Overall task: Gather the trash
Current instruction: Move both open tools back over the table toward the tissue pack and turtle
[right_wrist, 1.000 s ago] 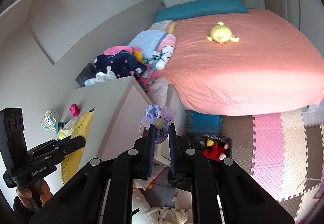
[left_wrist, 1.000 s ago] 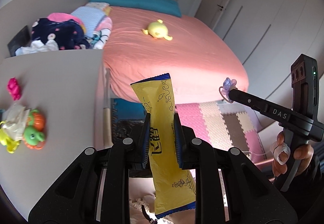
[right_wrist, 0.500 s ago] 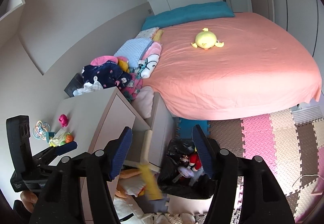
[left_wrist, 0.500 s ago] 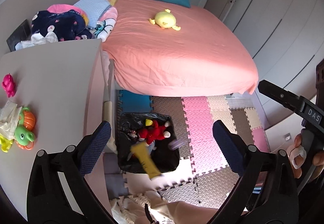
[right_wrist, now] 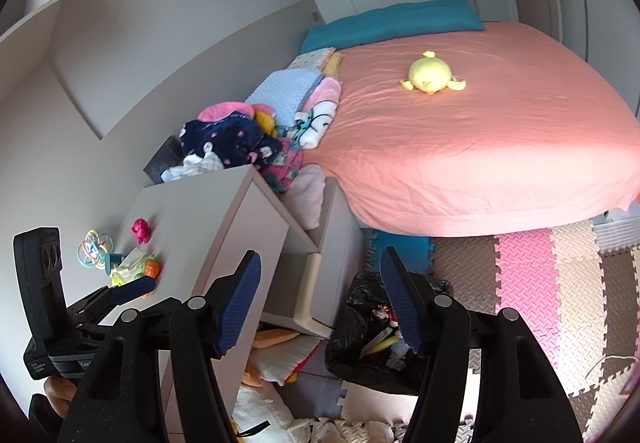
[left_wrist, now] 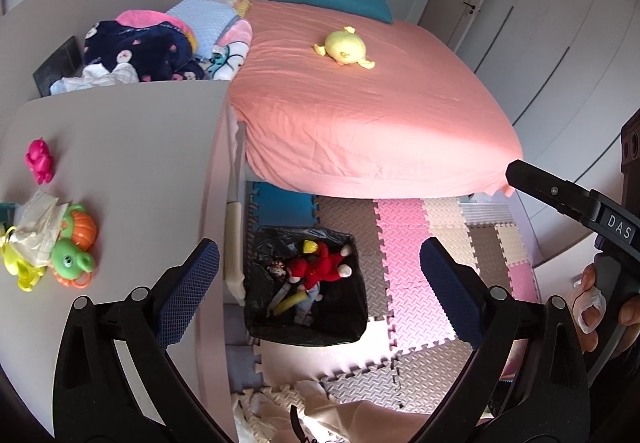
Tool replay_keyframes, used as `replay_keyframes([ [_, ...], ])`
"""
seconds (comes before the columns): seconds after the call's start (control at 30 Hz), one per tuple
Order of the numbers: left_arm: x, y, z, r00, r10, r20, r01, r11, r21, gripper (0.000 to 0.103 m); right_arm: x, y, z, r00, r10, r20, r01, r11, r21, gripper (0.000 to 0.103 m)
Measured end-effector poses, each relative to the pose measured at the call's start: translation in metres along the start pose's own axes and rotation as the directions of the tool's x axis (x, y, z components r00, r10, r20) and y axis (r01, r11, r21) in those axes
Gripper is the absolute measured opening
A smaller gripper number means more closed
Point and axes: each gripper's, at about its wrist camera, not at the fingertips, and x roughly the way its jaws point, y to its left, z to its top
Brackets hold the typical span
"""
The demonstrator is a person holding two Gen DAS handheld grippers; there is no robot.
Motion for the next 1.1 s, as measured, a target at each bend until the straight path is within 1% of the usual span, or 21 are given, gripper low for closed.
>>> replay_keyframes([
  [0.1,-0.004,0.01,-0.005,1.0,0.009,0.005,-0.009,1.0,-0.023,0.097,0.007,0.013,-0.001,1.0,0.023,-0.019,-0.024,0.999,-0.028,0.063],
  [0.3,-0.015,0.039,-0.02,0.998,0.066,0.013,-0.065,0.993,-0.097,0.097,0.027,0.045,-0.003,0.995,0.072,-0.072,-0.079,0.992,-0.095,0.063],
  [0.5,-0.035,0.078,-0.037,0.99,0.141,0.027,-0.133,0.973,-0.19,0.097,0.048,0.084,-0.011,0.982,0.131,-0.134,-0.153,0.974,-0.168,0.063],
  [0.57,-0.043,0.094,-0.044,0.985,0.17,0.032,-0.158,0.96,-0.23,0.097,0.056,0.1,-0.015,0.975,0.151,-0.16,-0.182,0.964,-0.196,0.063],
  [0.73,-0.066,0.131,-0.06,0.97,0.234,0.061,-0.205,0.929,-0.31,0.097,0.077,0.139,-0.027,0.953,0.202,-0.224,-0.257,0.933,-0.251,0.063],
  [0.8,-0.075,0.144,-0.066,0.962,0.265,0.07,-0.228,0.916,-0.331,0.094,0.087,0.155,-0.032,0.936,0.236,-0.26,-0.302,0.918,-0.257,0.063],
  [0.87,-0.078,0.155,-0.07,0.96,0.273,0.061,-0.237,0.909,-0.343,0.084,0.1,0.17,-0.037,0.912,0.274,-0.306,-0.354,0.902,-0.246,0.063],
  [0.9,-0.08,0.162,-0.072,0.959,0.279,0.056,-0.243,0.904,-0.351,0.083,0.105,0.176,-0.039,0.903,0.284,-0.322,-0.369,0.897,-0.242,0.063],
  [1.0,-0.085,0.179,-0.078,0.953,0.3,0.047,-0.261,0.888,-0.378,0.082,0.123,0.2,-0.047,0.887,0.287,-0.362,-0.39,0.886,-0.252,0.063],
  [1.1,-0.089,0.196,-0.086,0.951,0.308,0.034,-0.268,0.873,-0.408,0.082,0.139,0.221,-0.052,0.88,0.286,-0.379,-0.399,0.878,-0.265,0.063],
])
